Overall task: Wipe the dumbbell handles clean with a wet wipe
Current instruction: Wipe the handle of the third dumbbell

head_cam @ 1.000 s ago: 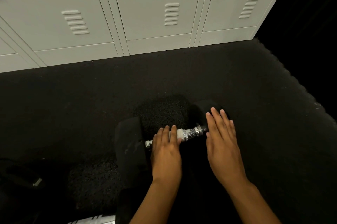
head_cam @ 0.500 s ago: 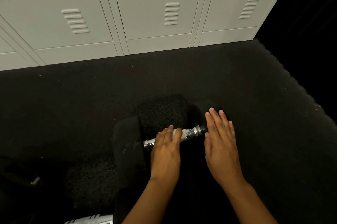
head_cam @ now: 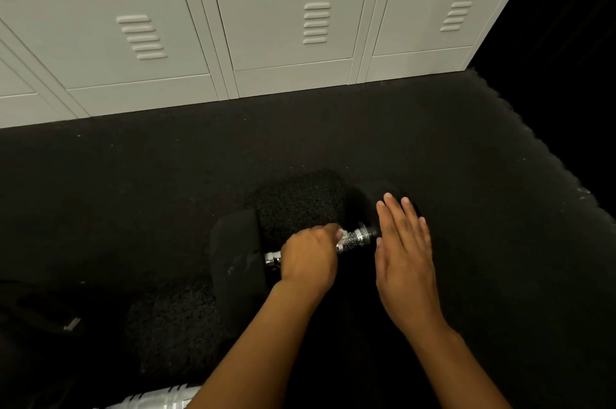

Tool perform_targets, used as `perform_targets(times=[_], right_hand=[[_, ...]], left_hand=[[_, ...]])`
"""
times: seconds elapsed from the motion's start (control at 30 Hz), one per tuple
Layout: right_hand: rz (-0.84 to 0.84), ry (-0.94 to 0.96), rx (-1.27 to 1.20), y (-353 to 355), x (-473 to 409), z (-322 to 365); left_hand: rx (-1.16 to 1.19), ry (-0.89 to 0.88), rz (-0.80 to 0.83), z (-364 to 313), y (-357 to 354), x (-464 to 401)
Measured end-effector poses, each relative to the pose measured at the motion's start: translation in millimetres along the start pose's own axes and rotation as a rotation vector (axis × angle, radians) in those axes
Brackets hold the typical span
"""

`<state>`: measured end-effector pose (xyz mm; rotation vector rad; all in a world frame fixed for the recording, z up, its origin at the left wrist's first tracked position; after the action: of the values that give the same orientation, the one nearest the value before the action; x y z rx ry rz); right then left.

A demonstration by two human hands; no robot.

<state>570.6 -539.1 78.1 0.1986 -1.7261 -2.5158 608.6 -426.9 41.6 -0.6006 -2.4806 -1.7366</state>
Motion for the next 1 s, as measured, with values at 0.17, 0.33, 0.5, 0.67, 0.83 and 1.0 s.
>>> perform_targets(times=[0.17,0.33,0.5,0.67,0.83,1.0], right_hand=[[0.005,0.015,-0.020,1.0,2.2,-0.5],[0.003,0.018,-0.009,0.7,0.4,0.0],[-0.001,0.003,0.000,-0.2,0.9,-1.3],[-0.002,0.009,0.001,0.3,-0.9,0.3],[0.000,0.007,0.001,0.6,-0.3,0.1],[-0.004,0.003,0.010,-0.2,-0.1,-0.6]], left_hand=[[0.066,0.039,-0.103,7.4,1.1,22.7],[0.096,-0.005,-0.224,0.2,3.4,23.8],[0.000,-0.045,-0.210,-2.0,-10.4,36.7],[-0.017,0.119,0.003,5.1,-6.9,9.1],[-0.059,0.148,0.020,4.7,-8.3,13.7],[0.106,0.084,-0.079,6.4,-1.1,21.3]])
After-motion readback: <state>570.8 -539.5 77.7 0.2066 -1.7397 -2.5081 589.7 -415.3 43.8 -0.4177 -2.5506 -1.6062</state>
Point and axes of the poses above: each hand's wrist, its own x-axis away from the middle knuckle, its own y-axis out of the back of the hand, z = x × y, the point moved 10 cm from there along -x, towards the middle knuckle, and after that the axes turned 15 degrees about z, right-handed, at the moved point
